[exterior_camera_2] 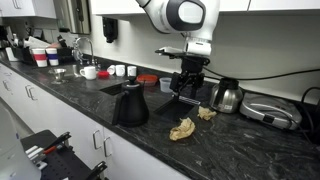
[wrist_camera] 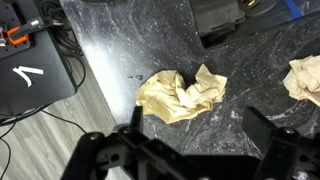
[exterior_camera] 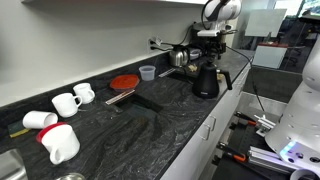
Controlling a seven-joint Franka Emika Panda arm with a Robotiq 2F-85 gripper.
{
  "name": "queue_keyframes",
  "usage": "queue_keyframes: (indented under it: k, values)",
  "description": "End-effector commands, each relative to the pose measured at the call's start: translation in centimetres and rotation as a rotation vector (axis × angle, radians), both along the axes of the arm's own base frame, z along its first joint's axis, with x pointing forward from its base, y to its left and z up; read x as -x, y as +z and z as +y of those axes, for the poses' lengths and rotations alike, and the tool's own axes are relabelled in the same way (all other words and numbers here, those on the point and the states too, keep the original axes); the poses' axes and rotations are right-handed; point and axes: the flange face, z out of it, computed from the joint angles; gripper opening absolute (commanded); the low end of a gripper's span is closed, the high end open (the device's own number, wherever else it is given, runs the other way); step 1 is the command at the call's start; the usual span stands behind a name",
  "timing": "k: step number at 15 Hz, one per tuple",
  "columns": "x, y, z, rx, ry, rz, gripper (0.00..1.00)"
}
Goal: Place one of the brown papers from the counter in the left trash chute
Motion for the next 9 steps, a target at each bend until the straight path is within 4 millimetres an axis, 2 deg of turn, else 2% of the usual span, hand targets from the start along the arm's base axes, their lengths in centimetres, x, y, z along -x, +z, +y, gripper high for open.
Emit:
queue_keyframes:
  k: [1,2,4,9]
  values:
    - [-0.7,-2.3,-1.3,0.025,-0.034,0.011,1.0]
    - [-0.3,-1.7,-0.6,0.011,-0.014,0.011,1.0]
    - [-0.4,-2.9,-1.0,0.015,-0.023,0.022,1.0]
    - [-0.6,-2.8,-1.2,0.033,-0.031,0.017,1.0]
